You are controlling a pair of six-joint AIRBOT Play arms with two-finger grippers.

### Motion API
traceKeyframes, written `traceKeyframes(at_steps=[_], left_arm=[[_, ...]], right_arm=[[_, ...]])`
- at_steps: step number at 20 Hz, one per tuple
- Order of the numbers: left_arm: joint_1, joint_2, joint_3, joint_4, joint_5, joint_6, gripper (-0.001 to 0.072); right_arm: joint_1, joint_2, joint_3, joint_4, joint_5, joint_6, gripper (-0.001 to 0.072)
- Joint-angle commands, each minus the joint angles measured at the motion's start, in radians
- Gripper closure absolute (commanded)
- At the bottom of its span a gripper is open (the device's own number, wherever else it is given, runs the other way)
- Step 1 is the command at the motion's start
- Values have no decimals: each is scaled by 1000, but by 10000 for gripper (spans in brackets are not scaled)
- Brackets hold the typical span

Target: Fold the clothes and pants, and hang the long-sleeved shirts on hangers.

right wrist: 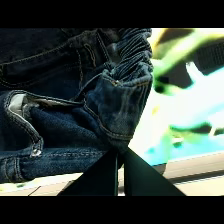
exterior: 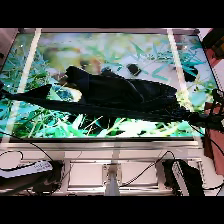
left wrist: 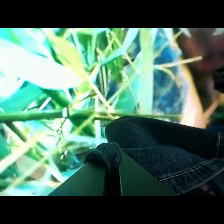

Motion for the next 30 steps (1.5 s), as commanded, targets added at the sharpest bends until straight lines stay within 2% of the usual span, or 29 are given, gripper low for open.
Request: traceKeyframes(at_steps=[1,4,5,6,8,10,11,12,13,14,15,16,19,20,21,22,24,27,30], left_arm=[[4,2,-5,9,-6,-15,678],[4,2,-5,-187,135,-14,679],[4,2,-5,-297,198,-10,679],[3,2,-5,-446,274,34,679],[2,2,-5,-790,393,199,679],[2,2,-4,-1110,425,396,680],[2,4,-4,-1209,424,468,680],[2,11,-4,-1247,424,501,680],[2,19,-4,-1219,420,513,681],[3,32,-4,-1121,417,512,682],[2,44,-4,-960,411,479,682],[-3,53,-4,-777,397,399,682],[-9,49,-5,-185,251,48,681],[-9,39,-5,-34,166,-22,681],[-8,28,-5,67,91,-29,681],[-9,13,-5,145,21,-29,680],[-9,-7,-21,195,-51,3,680],[-9,-7,-95,197,-53,16,680],[-8,-7,-165,252,-78,16,680]], right_arm=[[-1,0,2,-7,-13,0,674],[-1,0,2,0,-149,23,674],[-1,0,2,0,-208,44,674],[-1,-1,2,0,-283,67,674],[-1,-1,2,8,-448,126,674],[0,-1,4,60,-615,150,675],[0,-6,17,84,-665,150,675],[0,-18,42,94,-684,150,675],[0,-39,82,95,-671,148,675],[0,-68,124,92,-649,146,675],[0,-98,158,93,-619,146,675],[0,-133,186,92,-565,146,675],[0,-219,198,79,-369,145,675],[0,-247,196,76,-280,142,675],[0,-270,196,74,-200,122,674],[0,-288,193,74,-132,84,675],[0,-298,176,64,-59,56,675],[0,-265,122,29,-31,57,675],[0,-194,52,-13,57,57,675]])
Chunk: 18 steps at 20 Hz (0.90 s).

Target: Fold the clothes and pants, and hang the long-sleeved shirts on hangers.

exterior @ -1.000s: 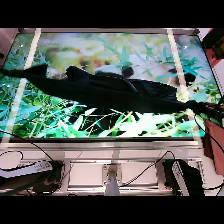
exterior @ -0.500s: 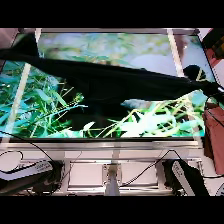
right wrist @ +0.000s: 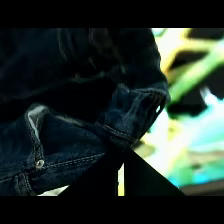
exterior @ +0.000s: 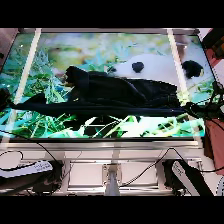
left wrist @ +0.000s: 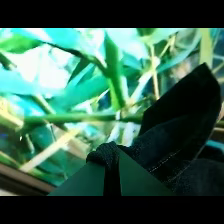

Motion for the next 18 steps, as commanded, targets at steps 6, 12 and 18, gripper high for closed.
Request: traceKeyframes(at_steps=[6,12,18], left_arm=[[-1,-1,-69,237,-92,-3,680],[-3,-1,-74,182,-76,-4,680],[-1,-2,-141,204,-82,-74,679]], right_arm=[[1,138,-100,-158,340,-8,675],[1,135,-107,-188,340,26,675],[1,134,-195,-184,333,29,674]])
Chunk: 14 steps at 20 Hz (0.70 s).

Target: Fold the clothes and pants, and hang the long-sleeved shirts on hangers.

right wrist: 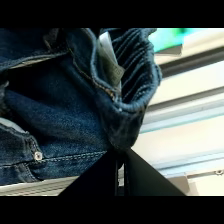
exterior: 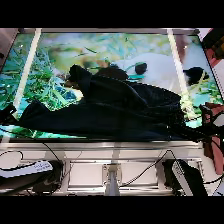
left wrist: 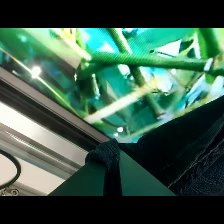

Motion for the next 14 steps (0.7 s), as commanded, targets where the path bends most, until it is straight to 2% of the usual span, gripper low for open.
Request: traceKeyframes(at_steps=[1,2,3,5,6,10,12,14], left_arm=[[1,-1,-35,-2,-7,-22,668],[1,-1,-44,-2,-7,-21,648],[1,-1,-53,0,-7,-22,562],[1,-2,-66,-1,-6,-23,103],[1,-4,-66,3,-6,-26,68],[1,-5,-66,71,1,-29,68],[1,-5,-66,117,1,69,69],[1,-5,-66,162,6,127,70]], right_arm=[[1,1,-31,8,-10,5,674],[1,1,-31,12,-24,5,674],[1,1,-31,15,-36,5,674],[1,1,-31,16,-45,6,674],[1,1,-31,16,-44,6,674],[1,1,-31,15,-44,5,674],[1,1,-31,15,-44,5,674],[1,1,-31,15,-56,5,674]])
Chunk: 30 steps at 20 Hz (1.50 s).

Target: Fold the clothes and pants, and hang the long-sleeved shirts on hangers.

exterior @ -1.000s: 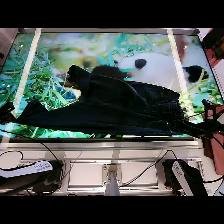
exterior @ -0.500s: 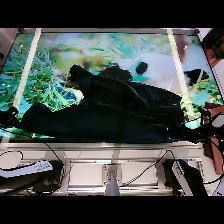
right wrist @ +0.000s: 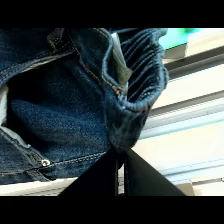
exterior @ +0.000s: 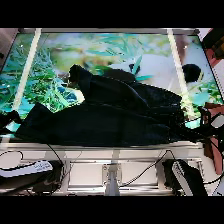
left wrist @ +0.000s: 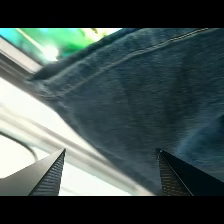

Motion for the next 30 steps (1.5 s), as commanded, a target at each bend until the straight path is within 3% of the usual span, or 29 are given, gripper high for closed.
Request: traceKeyframes(at_steps=[1,9,14,15,17,19,27,30], left_arm=[[1,0,-1,71,16,125,71],[7,-70,-2,-33,128,361,109],[115,-112,5,-94,155,493,109],[153,-113,6,-125,160,515,110],[242,-123,6,-264,149,589,197],[313,-149,6,-389,124,651,207],[323,-238,6,-387,67,722,165],[311,-259,6,-388,43,724,308]], right_arm=[[1,0,-1,5,-33,1,674],[1,58,-1,20,-51,28,674],[1,69,-1,24,-32,34,674],[1,69,-1,24,-29,36,674],[1,69,-1,26,-24,36,674],[1,69,-1,40,-24,47,674],[1,112,-1,108,-56,55,674],[1,175,-1,117,-63,56,674]])
